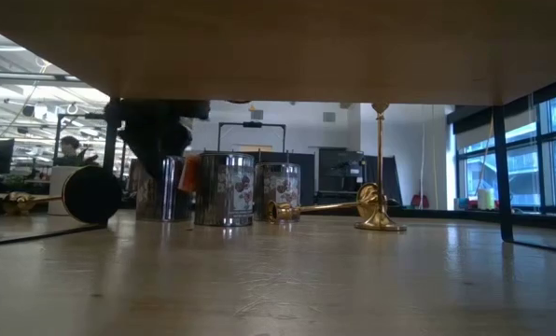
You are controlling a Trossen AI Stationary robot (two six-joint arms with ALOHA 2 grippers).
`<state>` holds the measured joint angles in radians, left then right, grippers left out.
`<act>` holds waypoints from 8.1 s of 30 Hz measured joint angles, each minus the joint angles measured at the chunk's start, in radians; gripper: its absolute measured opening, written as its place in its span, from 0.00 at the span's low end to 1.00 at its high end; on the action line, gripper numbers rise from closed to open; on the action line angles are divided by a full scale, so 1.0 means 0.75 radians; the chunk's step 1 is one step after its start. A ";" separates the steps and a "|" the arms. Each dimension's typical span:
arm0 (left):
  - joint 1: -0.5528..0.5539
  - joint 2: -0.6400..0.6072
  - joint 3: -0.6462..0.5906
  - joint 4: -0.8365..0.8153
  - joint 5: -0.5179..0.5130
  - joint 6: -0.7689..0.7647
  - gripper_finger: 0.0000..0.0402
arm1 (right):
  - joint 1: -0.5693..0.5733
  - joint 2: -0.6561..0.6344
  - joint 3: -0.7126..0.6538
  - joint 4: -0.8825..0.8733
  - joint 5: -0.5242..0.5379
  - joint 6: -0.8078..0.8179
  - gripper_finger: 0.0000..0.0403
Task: Pick & Place candle stick holders
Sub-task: Put the top left silver scented candle on the shelf
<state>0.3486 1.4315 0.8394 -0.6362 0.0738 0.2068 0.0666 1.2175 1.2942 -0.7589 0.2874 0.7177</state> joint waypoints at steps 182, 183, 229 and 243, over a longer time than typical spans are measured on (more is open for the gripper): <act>-1.186 0.673 1.528 -1.059 -0.273 -1.075 0.93 | 0.778 0.014 0.002 0.112 0.394 0.015 0.95; -1.186 0.673 1.528 -1.060 -0.282 -1.075 0.93 | 0.778 0.014 0.002 0.112 0.394 0.015 0.95; -1.082 0.672 1.527 -0.947 -0.208 -0.929 0.86 | 0.779 0.014 0.000 0.111 0.381 0.015 0.95; -1.026 0.685 1.527 -0.782 -0.137 -0.813 0.83 | 0.779 0.015 0.000 0.115 0.382 0.015 0.95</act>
<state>-0.4207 1.9451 1.9850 -1.2227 -0.0290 -0.4026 0.6506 1.2285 1.2942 -0.6724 0.5739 0.7292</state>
